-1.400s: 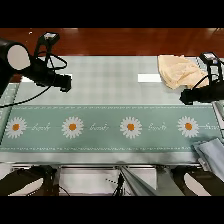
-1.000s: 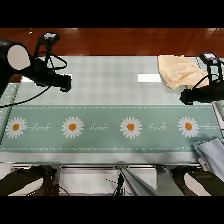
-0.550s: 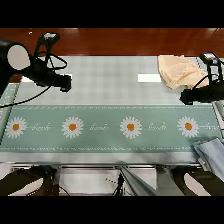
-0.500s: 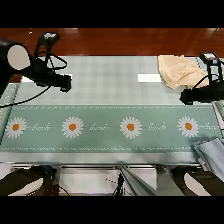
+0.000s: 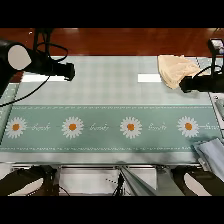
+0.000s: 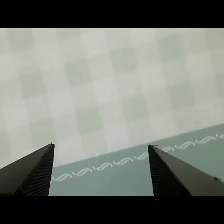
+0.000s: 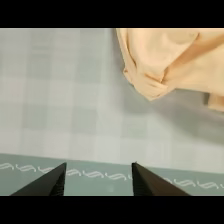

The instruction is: Fold the shirts.

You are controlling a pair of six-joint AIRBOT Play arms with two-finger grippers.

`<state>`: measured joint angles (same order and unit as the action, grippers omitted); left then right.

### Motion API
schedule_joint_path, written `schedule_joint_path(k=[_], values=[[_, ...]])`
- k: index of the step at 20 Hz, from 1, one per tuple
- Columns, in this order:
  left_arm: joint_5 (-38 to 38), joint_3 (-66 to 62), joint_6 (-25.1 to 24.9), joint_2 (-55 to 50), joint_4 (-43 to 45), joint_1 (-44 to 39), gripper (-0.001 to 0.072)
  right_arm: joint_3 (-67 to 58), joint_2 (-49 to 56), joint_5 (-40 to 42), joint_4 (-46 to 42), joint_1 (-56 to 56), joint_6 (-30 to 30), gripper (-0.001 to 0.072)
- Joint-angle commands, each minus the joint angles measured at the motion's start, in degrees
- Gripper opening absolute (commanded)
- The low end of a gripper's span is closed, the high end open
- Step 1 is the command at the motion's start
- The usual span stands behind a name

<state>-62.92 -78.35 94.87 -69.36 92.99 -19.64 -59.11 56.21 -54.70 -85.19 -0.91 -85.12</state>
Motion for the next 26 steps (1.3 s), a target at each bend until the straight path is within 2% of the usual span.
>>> schedule_joint_path(k=[1,3,4,5,7,9,10,11,12,15,20,26], values=[[7.3,0.0,0.0,-0.1,0.0,0.0,0.072,0.0,0.1,10.1,0.8,0.0,-0.5,0.0486],[9.0,0.0,0.0,-0.4,0.0,0.1,0.072,0.0,0.5,22.5,-2.7,-0.3,-2.6,0.0484],[8.9,0.0,0.0,-0.5,0.0,0.1,0.072,0.0,1.3,30.7,-7.0,-1.3,-7.8,0.0456],[8.7,0.0,0.0,-0.6,0.0,0.1,0.072,0.0,2.7,37.6,-10.7,-3.0,-14.2,0.0395],[7.4,0.0,0.0,-0.6,0.0,0.0,0.072,-1.4,7.7,45.5,-12.8,-8.4,-24.4,0.0368],[5.8,0.0,0.0,-0.6,0.0,0.0,0.072,-4.8,14.7,43.5,-12.2,-13.7,-29.2,0.0371],[4.9,0.0,0.0,-0.6,0.0,0.0,0.072,-6.6,18.3,40.9,-12.2,-15.7,-30.1,0.0422],[3.6,0.0,0.0,-0.6,0.0,0.0,0.072,-8.0,21.4,38.2,-11.7,-17.2,-30.2,0.0554],[2.4,0.0,0.0,-0.6,0.0,0.0,0.072,-9.1,24.2,35.3,-10.9,-18.2,-30.1,0.0595],[-1.0,0.0,0.0,-0.6,0.0,0.0,0.072,-9.7,29.0,30.8,-10.7,-19.0,-28.4,0.0596],[-4.0,0.0,0.0,-1.0,0.0,0.0,0.072,-9.7,34.1,29.4,-10.3,-19.0,-28.0,0.0596],[-4.2,0.0,0.0,-1.1,0.0,0.0,0.072,-9.7,39.5,29.0,-9.5,-18.8,-27.4,0.0595]])
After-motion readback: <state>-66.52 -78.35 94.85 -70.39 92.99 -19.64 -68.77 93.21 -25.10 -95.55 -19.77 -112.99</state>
